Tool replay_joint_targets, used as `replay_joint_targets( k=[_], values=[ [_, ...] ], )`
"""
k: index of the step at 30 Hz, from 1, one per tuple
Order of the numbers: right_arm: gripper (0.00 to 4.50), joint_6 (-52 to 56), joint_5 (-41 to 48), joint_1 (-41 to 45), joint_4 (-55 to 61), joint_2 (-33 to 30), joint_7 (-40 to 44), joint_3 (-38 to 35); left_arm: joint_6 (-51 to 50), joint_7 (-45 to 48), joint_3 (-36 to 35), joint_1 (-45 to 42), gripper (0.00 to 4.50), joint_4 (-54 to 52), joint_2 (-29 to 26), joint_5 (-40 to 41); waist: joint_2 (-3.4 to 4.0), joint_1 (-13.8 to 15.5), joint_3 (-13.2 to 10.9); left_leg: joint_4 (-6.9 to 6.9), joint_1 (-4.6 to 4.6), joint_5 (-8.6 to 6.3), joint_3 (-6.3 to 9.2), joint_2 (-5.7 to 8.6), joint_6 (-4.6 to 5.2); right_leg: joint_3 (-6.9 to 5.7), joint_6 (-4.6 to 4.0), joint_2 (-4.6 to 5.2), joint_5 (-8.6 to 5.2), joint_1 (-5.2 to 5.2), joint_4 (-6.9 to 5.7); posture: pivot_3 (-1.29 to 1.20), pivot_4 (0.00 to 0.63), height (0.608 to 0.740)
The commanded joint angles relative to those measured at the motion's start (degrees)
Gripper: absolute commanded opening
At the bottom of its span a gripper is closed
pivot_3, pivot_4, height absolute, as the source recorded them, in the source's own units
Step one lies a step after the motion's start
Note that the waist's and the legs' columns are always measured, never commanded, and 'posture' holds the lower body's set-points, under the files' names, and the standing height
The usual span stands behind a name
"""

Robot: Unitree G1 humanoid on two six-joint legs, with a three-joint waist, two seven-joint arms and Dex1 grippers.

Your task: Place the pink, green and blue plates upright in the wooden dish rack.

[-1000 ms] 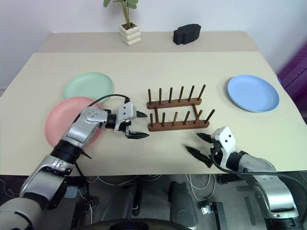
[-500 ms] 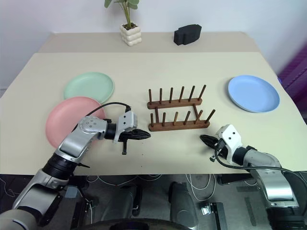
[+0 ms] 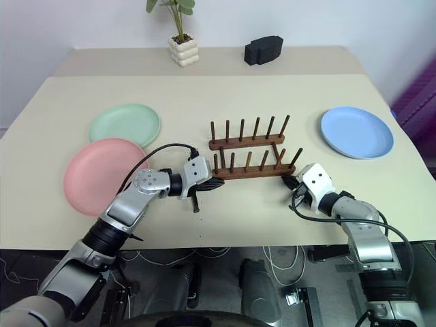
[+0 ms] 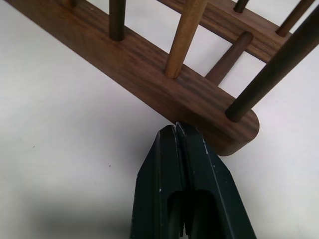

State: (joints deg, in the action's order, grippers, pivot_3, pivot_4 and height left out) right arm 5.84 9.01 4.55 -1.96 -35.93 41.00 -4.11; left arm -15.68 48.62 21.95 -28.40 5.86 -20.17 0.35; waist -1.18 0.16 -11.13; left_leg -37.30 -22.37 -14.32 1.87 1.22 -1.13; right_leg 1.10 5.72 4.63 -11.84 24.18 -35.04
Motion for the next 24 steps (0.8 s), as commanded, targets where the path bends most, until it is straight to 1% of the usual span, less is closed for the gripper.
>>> replay_joint_targets(
  k=[1, 4, 5, 12, 24],
  values=[
    [0.00, 0.6, -0.7, 1.1, 0.4, 0.7, -0.4, 1.2, 1.2, -3.1, -1.1, -0.8, 0.03, 2.3, 0.0, -2.4, 0.00, 0.0, 0.0, 0.00, 0.00, 0.00, 0.00, 0.00, 0.00, 0.00, 0.00, 0.00, 0.00, 0.00, 0.00, 0.00, 0.150, 0.736],
    [0.00, 0.9, -1.0, 1.9, 0.5, 1.0, -0.5, 1.4, 1.7, -3.7, -1.6, -1.0, 0.03, 3.1, 0.2, -2.2, 0.01, -0.2, 0.0, 0.02, 0.01, 0.00, 0.00, 0.00, 0.00, -0.01, -0.01, 0.00, 0.01, 0.00, -0.02, 0.00, 0.150, 0.736],
    [0.00, 1.0, -1.2, 2.2, 0.5, 1.1, -0.6, 1.5, 2.1, -4.0, -1.7, -1.2, 0.03, 3.4, 0.1, -2.2, 0.01, -0.2, 0.0, 0.02, 0.00, 0.00, 0.00, 0.00, 0.00, -0.01, -0.16, -0.01, 0.10, 0.00, -0.02, 0.00, 0.150, 0.736],
    [0.00, 1.6, -1.5, 3.1, 0.6, 1.3, -1.0, 1.6, 3.3, -4.7, -1.9, -1.8, 0.03, 5.1, -0.1, -2.5, 0.01, -0.7, 0.0, 0.03, 0.00, 0.00, 0.01, 0.02, 0.00, -0.01, -0.18, -0.01, 0.11, 0.00, -0.02, 0.00, 0.150, 0.736],
    [0.00, 2.3, -1.5, 3.7, 1.1, 1.2, -1.1, 1.8, 3.5, -4.3, -1.8, -1.3, 0.03, 4.3, -0.2, -2.0, 0.01, -0.8, 0.0, 0.03, 0.00, 0.00, 0.02, 0.02, 0.00, -0.01, -0.18, -0.01, 0.12, 0.00, -0.03, 0.00, 0.150, 0.736]
  ],
)
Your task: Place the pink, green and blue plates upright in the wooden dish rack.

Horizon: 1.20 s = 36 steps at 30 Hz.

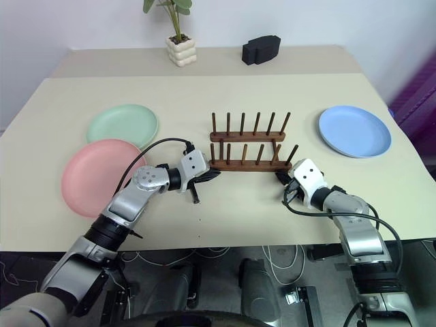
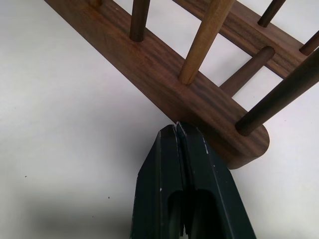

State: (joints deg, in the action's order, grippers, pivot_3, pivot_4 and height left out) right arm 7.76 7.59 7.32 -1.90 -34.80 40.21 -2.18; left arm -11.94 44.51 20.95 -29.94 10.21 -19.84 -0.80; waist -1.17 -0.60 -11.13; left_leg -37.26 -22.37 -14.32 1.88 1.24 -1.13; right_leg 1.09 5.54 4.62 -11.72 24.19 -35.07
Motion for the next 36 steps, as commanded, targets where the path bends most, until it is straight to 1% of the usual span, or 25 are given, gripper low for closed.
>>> replay_joint_targets(
  k=[1, 13, 16, 17, 19, 23, 26, 28, 29, 32, 34, 35, 36],
  values=[
    [0.00, 0.4, -0.2, 1.1, 0.8, 0.1, -0.3, -0.1, -0.3, -0.2, -0.7, 0.3, 0.03, -0.1, -0.5, -0.9, 0.00, 0.0, 0.0, 0.00, 0.00, 0.00, 0.00, 0.00, 0.00, 0.00, 0.00, 0.00, 0.00, 0.00, 0.00, 0.00, 0.150, 0.736],
    [0.00, 0.9, 0.0, 1.2, 1.6, -0.4, -0.1, -0.7, -0.7, 0.3, -1.0, 0.8, 0.03, -1.8, -1.2, -0.5, 0.00, 0.0, 0.0, 0.01, 0.00, 0.00, 0.00, 0.00, 0.00, 0.00, 0.00, 0.00, 0.00, 0.01, 0.00, 0.00, 0.150, 0.736],
    [0.00, 1.3, 2.9, -0.3, 4.5, -1.6, 2.2, -2.8, -2.7, 2.5, -3.4, 1.9, 0.03, -6.3, -2.7, 3.1, 0.02, -0.1, 0.0, 0.04, -0.01, 0.00, 0.00, 0.00, 0.00, 0.01, 0.00, 0.00, 0.00, 0.04, -0.01, 0.00, 0.150, 0.736],
    [0.00, 1.8, 4.4, -0.9, 5.8, -2.2, 3.4, -3.8, -4.2, 4.1, -4.9, 2.6, 0.26, -8.8, -3.6, 5.6, 0.02, -0.2, 0.0, 0.07, -0.02, 0.00, 0.00, -0.01, 0.00, 0.00, 0.00, 0.00, 0.00, 0.07, -0.01, 0.00, 0.150, 0.736],
    [0.00, 2.9, 6.9, -2.3, 8.2, -3.9, 6.1, -5.3, -7.2, 7.1, -8.2, 3.9, 0.88, -13.6, -5.4, 10.7, 0.05, -0.1, 0.0, 0.10, -0.07, 0.00, 0.00, -0.03, 0.00, 0.01, 0.00, 0.00, 0.00, 0.15, -0.02, 0.00, 0.150, 0.736],
    [0.00, 5.8, 10.4, -4.0, 12.6, -7.7, 10.3, -7.1, -12.6, 10.4, -14.2, 7.2, 2.85, -21.3, -10.7, 17.4, 0.04, -0.1, 0.0, 0.08, -0.08, 0.00, 0.01, -0.09, 0.00, 0.01, 0.00, 0.02, -0.01, 0.15, -0.02, 0.00, 0.150, 0.736],
    [0.00, 7.8, 12.4, -3.5, 16.5, -9.7, 11.9, -7.8, -16.1, 11.1, -20.7, 10.7, 4.42, -26.0, -15.6, 21.8, 0.05, -0.4, 0.0, 0.12, -0.04, 0.00, -0.01, -0.11, 0.00, 0.02, 0.00, 0.00, -0.02, 0.15, -0.02, 0.00, 0.150, 0.736],
    [0.00, 8.6, 13.1, -2.9, 18.0, -10.2, 12.1, -7.8, -17.8, 10.4, -24.0, 12.1, 4.47, -27.5, -17.4, 23.9, 0.05, -0.3, -0.1, 0.13, -0.05, 0.00, 0.00, -0.16, 0.00, 0.01, 0.01, -0.02, -0.04, 0.17, -0.02, 0.00, 0.150, 0.736],
    [0.00, 9.6, 14.3, -2.3, 19.3, -10.3, 12.7, -7.6, -18.5, 8.8, -27.0, 13.1, 4.47, -27.5, -18.4, 24.3, 0.04, -0.2, -0.1, 0.12, -0.05, 0.00, 0.01, -0.15, 0.00, -0.01, 0.06, -0.03, -0.07, 0.17, -0.03, 0.00, 0.150, 0.736],
    [0.00, 15.1, 20.9, 0.0, 23.1, -10.6, 15.8, -6.9, -21.9, 3.8, -35.3, 15.8, 4.47, -26.7, -20.9, 25.0, 0.01, -0.2, -0.1, 0.10, -0.06, 0.00, 0.01, -0.17, 0.00, 0.01, 0.19, 0.00, -0.15, 0.17, -0.01, 0.00, 0.150, 0.736],
    [0.53, 18.1, 24.2, 2.1, 24.4, -10.3, 16.6, -6.7, -22.7, 2.3, -39.2, 18.3, 4.50, -27.0, -21.9, 25.5, 0.01, -0.2, -0.1, 0.11, -0.07, 0.00, 0.02, -0.17, 0.00, 0.00, 0.19, 0.00, -0.15, 0.17, -0.01, 0.00, 0.150, 0.736],
    [0.87, 19.1, 25.6, 3.9, 25.2, -9.8, 17.0, -5.9, -23.0, 0.0, -41.8, 20.2, 4.50, -27.3, -22.2, 24.4, 0.01, -0.2, -0.1, 0.12, -0.07, 0.00, 0.02, -0.17, 0.00, 0.00, 0.19, 0.02, -0.15, 0.17, 0.01, 0.00, 0.150, 0.736],
    [1.32, 19.8, 26.4, 5.0, 25.8, -9.5, 17.2, -5.3, -23.3, -1.6, -43.4, 21.4, 4.50, -27.6, -22.4, 23.6, 0.01, -0.3, -0.1, 0.12, -0.07, 0.00, 0.01, -0.17, 0.00, 0.00, 0.19, 0.03, -0.15, 0.17, 0.02, 0.00, 0.150, 0.736]
  ],
)
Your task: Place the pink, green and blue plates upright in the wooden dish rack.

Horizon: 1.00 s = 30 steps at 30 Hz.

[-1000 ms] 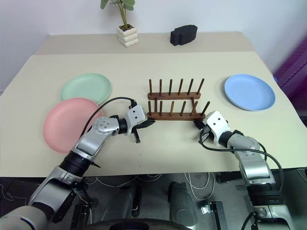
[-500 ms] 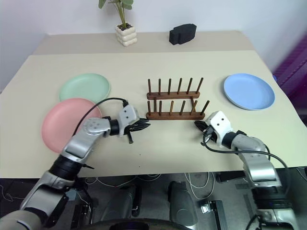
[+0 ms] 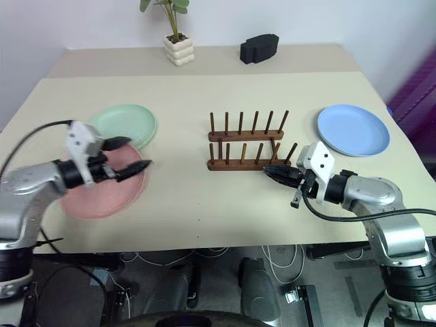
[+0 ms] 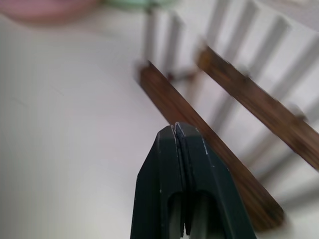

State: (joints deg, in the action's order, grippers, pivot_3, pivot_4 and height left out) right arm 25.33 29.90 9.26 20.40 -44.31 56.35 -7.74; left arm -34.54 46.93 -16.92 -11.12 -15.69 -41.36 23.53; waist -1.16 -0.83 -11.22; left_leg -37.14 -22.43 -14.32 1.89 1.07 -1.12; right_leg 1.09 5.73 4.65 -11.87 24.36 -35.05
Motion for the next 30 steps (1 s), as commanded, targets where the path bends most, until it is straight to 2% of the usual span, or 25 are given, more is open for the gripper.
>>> replay_joint_targets(
  k=[1, 6, 9, 15, 24, 30],
  values=[
    [1.84, 2.5, 4.6, 4.1, 3.9, 0.2, 1.4, 0.9, -1.6, -6.1, -7.5, 3.4, 4.50, -1.5, -0.9, -0.9, -0.01, 0.0, 0.0, 0.00, -0.01, 0.00, -0.01, 0.00, 0.00, 0.01, 0.00, 0.02, 0.00, 0.02, 0.01, 0.00, 0.150, 0.736],
    [4.41, 1.3, 2.5, 8.5, 4.0, 1.8, 0.4, 4.3, -6.6, -13.0, -15.3, 6.3, 4.50, 0.2, -1.1, -0.2, -0.14, 0.3, 0.0, -0.04, -0.04, 0.00, 0.03, 0.01, -0.01, -0.04, -0.01, 0.04, 0.00, 0.01, 0.01, 0.00, 0.150, 0.736],
    [4.47, 0.1, 1.2, 9.9, 3.3, 2.2, 0.5, 5.8, -11.3, -15.8, -18.3, 7.8, 4.50, 0.0, -0.1, 1.5, -0.13, 0.1, 0.0, -0.01, -0.05, 0.00, 0.00, 0.01, -0.01, -0.03, -0.02, 0.05, 0.01, 0.05, 0.03, 0.00, 0.150, 0.736],
    [4.47, -1.3, -0.1, 12.2, 1.5, 2.8, 0.9, 7.2, -18.8, -20.9, -19.8, 9.2, 4.50, 0.7, 2.3, 2.9, -0.17, 0.2, 0.0, 0.00, -0.06, 0.00, 0.00, 0.02, -0.02, -0.03, -0.19, 0.06, 0.12, 0.07, 0.03, 0.00, 0.150, 0.736],
    [4.47, -1.3, -1.5, 12.7, 2.1, 3.7, -0.5, 8.2, -20.3, -22.9, -18.1, 9.5, 4.50, 6.2, 4.8, 3.7, -0.18, 0.1, 0.0, 0.02, -0.06, -0.01, 0.00, 0.01, -0.02, -0.03, -0.21, 0.05, 0.13, 0.09, 0.02, 0.00, 0.150, 0.736],
    [4.50, -0.7, -1.4, 12.2, 3.3, 3.3, -1.6, 8.0, -18.4, -21.8, -17.2, 9.4, 1.67, 8.1, 5.1, 3.8, -0.18, 0.2, 0.0, 0.01, -0.05, -0.01, -0.01, 0.02, -0.03, -0.02, -0.22, 0.09, 0.13, 0.09, 0.03, 0.00, 0.150, 0.736]
  ],
)
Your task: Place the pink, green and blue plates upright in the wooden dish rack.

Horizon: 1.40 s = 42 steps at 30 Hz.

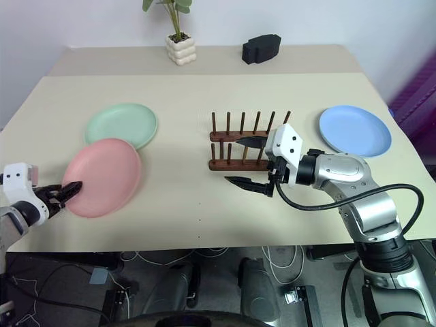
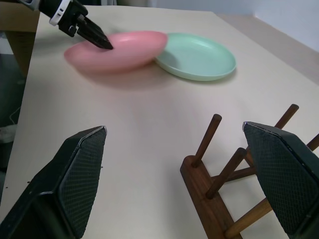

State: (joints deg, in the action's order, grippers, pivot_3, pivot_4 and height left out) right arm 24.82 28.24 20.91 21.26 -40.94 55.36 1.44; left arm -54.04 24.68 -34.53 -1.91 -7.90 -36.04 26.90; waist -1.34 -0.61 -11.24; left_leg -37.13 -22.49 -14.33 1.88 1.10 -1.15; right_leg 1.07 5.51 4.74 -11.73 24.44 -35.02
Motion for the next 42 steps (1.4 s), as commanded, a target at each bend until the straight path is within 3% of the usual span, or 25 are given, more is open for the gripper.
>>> replay_joint_targets(
  k=[1, 3, 18, 26, 30, 42],
  values=[
    [4.50, -0.1, 0.4, 0.5, 2.5, -0.1, -0.7, -1.2, 1.5, 0.8, 0.5, 0.2, 1.15, 0.4, -0.2, 0.5, 0.00, 0.0, 0.0, 0.00, 0.00, 0.00, 0.00, 0.00, 0.00, 0.00, 0.00, 0.00, 0.00, 0.00, 0.00, 0.00, 0.150, 0.736],
    [4.50, -0.1, 0.4, 0.5, 2.6, -0.2, -0.8, -1.3, 2.3, 1.4, 0.7, 0.3, 0.03, 0.5, 0.0, 0.7, 0.06, 0.1, 0.0, 0.01, 0.00, 0.00, 0.01, 0.00, 0.00, -0.01, -0.01, 0.00, 0.00, 0.00, 0.00, 0.00, 0.150, 0.736],
    [4.50, -2.7, -1.2, 2.2, 2.0, -1.6, 0.3, -1.8, 10.5, 4.0, -2.6, -0.3, 0.03, -8.4, 1.8, 7.7, 0.04, 0.0, 0.0, 0.00, 0.00, 0.00, 0.00, 0.01, -0.01, 0.00, -0.01, 0.08, -0.01, -0.01, 0.03, 0.00, 0.150, 0.736],
    [4.50, -9.6, -11.6, 10.3, -2.6, -1.4, 0.1, 3.4, 10.5, -2.8, 3.3, -15.7, 0.03, -11.0, -3.3, 5.0, -0.05, 0.0, 0.0, -0.01, -0.05, 0.00, 0.01, 0.06, -0.01, -0.03, 0.00, -0.05, 0.01, 0.02, 0.03, 0.00, 0.150, 0.736],
    [4.50, -16.9, -21.3, 15.6, -7.3, 2.9, -3.7, 9.4, 10.4, -5.9, 9.8, -27.0, 0.03, -11.2, -4.5, 2.7, -0.12, -0.1, -0.1, 0.00, -0.06, 0.01, -0.04, 0.16, -0.02, -0.01, 0.04, -0.03, 0.02, 0.01, 0.05, 0.00, 0.150, 0.736],
    [4.50, -28.5, -39.6, 24.9, -16.0, 15.3, -13.9, 19.3, 4.9, -13.6, 21.6, -44.7, 0.03, -11.6, 1.0, -0.7, -0.14, -0.2, -0.1, 0.08, -0.06, 0.04, 0.02, 0.21, -0.08, -0.02, 0.25, -0.11, 0.15, 0.09, -0.04, 0.00, 0.150, 0.736]
  ],
)
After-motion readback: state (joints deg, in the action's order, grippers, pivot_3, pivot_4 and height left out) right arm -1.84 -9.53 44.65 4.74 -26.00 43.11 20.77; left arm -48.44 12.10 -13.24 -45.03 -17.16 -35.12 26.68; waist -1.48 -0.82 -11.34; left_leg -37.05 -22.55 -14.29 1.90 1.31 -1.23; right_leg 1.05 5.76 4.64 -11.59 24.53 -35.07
